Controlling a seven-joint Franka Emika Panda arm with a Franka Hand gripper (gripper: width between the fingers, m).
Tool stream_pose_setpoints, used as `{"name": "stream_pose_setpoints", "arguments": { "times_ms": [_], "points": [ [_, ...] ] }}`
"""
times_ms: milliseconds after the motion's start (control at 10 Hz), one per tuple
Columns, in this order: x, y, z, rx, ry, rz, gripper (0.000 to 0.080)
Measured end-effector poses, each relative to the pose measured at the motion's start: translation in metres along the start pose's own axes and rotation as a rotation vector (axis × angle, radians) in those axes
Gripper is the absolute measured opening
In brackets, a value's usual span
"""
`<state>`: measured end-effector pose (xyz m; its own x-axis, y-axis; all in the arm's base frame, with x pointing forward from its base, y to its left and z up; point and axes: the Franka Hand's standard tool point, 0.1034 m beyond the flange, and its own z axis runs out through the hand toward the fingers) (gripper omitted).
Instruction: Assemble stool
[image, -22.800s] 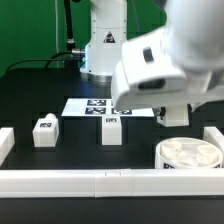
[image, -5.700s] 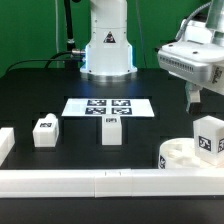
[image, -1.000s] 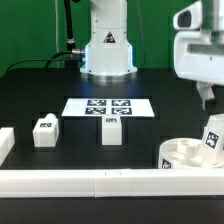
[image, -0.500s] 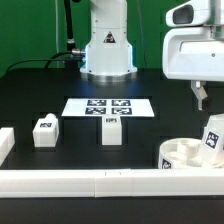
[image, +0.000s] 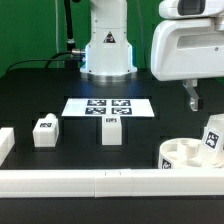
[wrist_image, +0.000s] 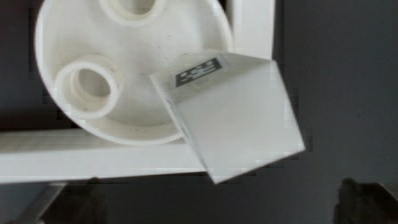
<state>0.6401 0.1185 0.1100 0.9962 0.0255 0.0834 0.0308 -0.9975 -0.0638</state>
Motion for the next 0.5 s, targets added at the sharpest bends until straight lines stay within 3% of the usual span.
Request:
{"name": "stream_pose_setpoints", "arguments": {
  "times_ms": [200,400,500],
  "points": [
    [-0.0009,0.0012,0.0001,-0.008,-0.007,-0.173,0.0649],
    [-0.0007,-0.0024,-0.0029,-0.056,-0.078,-0.494,0.0649],
    [0.0045,-0.0073,-0.0042,-0.063,-0.099,-0.616,0.0649]
  ]
}}
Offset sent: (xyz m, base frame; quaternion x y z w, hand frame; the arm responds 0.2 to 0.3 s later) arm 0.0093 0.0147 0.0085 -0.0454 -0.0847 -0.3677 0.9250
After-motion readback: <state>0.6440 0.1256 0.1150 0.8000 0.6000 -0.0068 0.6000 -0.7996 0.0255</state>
